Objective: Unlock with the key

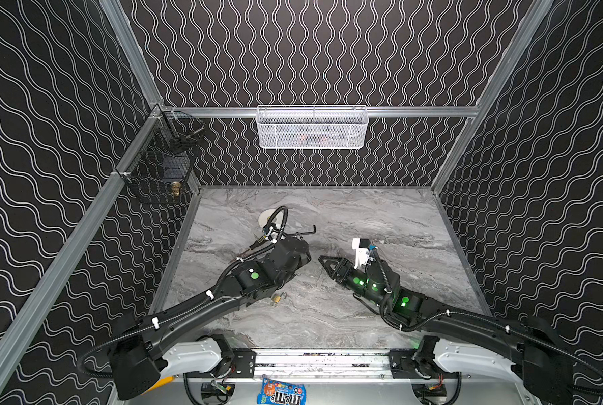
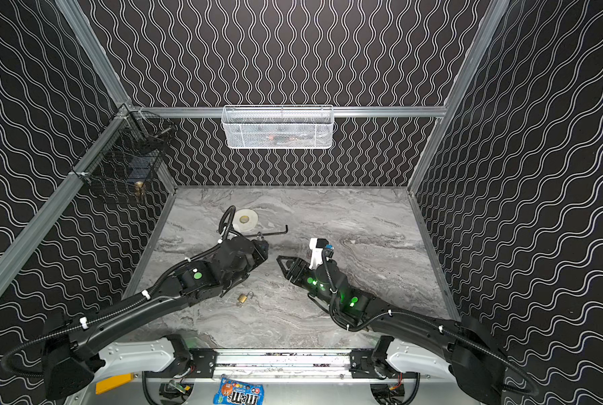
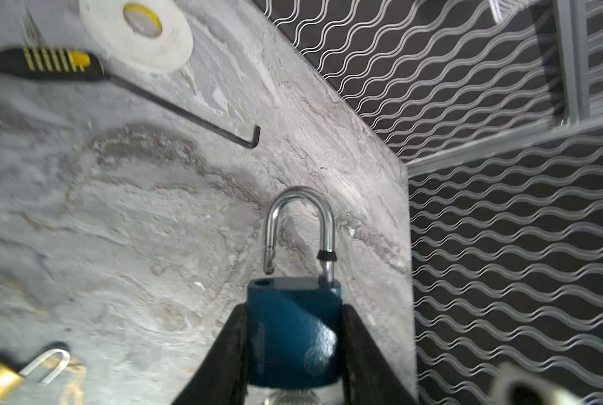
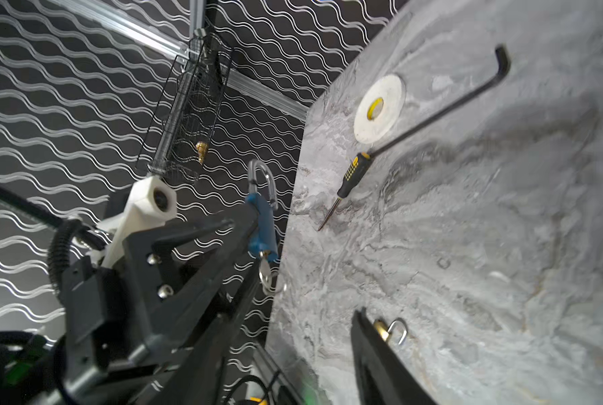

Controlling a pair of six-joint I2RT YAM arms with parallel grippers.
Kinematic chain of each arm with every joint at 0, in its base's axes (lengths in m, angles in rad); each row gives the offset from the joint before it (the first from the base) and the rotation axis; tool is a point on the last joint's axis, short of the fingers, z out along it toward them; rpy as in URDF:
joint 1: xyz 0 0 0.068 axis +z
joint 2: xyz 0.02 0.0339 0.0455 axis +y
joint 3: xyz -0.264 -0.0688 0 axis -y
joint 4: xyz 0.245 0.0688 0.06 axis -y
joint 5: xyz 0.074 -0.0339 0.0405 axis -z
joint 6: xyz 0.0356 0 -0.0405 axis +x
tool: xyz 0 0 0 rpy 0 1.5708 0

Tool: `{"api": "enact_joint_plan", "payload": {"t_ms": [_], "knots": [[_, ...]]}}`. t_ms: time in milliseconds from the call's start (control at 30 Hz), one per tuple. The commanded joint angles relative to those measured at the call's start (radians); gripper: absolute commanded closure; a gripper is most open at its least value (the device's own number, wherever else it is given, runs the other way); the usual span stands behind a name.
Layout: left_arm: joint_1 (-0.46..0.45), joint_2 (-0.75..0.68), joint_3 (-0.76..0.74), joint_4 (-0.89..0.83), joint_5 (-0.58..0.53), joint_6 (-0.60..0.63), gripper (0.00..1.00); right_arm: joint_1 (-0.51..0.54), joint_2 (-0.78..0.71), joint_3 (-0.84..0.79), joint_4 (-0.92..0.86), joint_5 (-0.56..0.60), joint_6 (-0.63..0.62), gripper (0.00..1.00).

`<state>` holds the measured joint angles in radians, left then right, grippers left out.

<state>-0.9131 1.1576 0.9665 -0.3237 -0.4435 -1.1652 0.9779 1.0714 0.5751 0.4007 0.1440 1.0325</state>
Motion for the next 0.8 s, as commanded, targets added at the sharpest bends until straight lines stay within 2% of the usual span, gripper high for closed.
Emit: {"api": "enact_joint_plan", "payload": {"t_ms": [0,167,367,533,767], "knots": [[0.003,-0.044,-0.017,0.03,0.012,0.328,1.0,-0.019,-0.019,0.065,-0.171,-0.018,-0.152,0.34],[0.003,-0.146,-0.111,0.103,0.055,0.629,1.0,-0.1,0.003,0.144,-0.313,-0.176,-0.238,0.25],[0.002,-0.297,-0.319,0.329,0.172,0.917,1.0,-0.216,0.046,0.229,-0.457,-0.38,-0.359,0.18],[0.002,-0.345,-0.406,0.425,0.197,1.035,1.0,-0.257,0.106,0.315,-0.565,-0.494,-0.449,0.16],[0.002,-0.318,-0.424,0.454,0.196,1.092,1.0,-0.257,0.23,0.474,-0.67,-0.514,-0.519,0.15]]}}
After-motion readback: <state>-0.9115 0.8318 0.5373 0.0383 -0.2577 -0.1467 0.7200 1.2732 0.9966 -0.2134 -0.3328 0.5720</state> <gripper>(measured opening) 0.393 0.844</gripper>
